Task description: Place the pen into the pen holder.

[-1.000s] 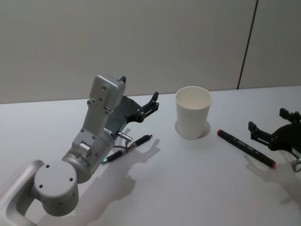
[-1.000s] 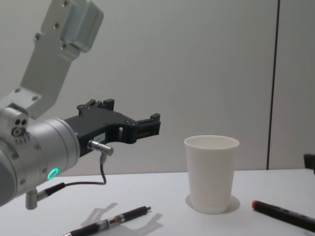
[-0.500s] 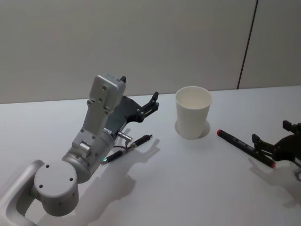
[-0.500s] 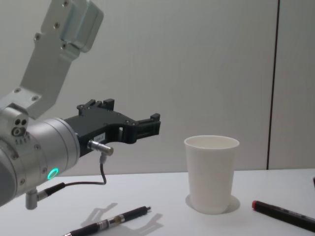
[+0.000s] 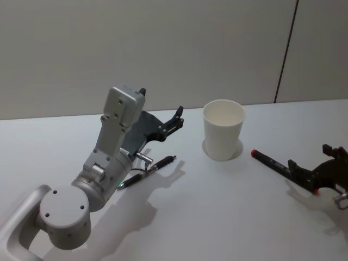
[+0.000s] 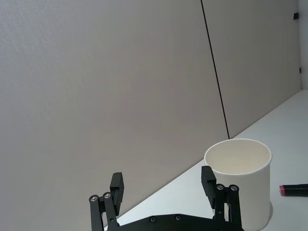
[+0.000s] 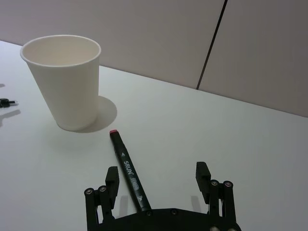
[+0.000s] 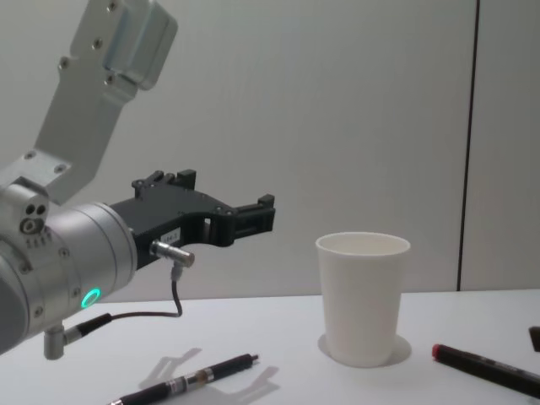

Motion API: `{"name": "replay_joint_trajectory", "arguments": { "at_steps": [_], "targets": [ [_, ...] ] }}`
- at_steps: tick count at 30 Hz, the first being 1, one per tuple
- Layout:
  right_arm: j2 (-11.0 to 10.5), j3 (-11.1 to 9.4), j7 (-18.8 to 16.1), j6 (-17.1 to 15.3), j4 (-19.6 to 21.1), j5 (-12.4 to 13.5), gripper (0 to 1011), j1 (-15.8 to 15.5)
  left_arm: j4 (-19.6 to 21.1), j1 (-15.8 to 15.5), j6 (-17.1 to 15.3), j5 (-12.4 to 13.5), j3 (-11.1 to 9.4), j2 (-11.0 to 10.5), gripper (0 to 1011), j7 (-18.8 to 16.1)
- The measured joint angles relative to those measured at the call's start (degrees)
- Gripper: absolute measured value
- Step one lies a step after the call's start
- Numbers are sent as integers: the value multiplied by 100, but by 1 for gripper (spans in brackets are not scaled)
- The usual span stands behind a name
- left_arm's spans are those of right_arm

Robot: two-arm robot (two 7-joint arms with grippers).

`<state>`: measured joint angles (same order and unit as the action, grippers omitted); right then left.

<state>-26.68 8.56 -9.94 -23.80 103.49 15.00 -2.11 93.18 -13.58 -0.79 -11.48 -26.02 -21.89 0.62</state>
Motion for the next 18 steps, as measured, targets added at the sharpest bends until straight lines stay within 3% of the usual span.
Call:
{"name": "replay_joint_trajectory", "arguments": {
  "at_steps": [18],
  "targets": [
    [278,191,-304,-126,-568,-360,1002,459,0,0,0,0,0,0,1001,0]
  ]
}}
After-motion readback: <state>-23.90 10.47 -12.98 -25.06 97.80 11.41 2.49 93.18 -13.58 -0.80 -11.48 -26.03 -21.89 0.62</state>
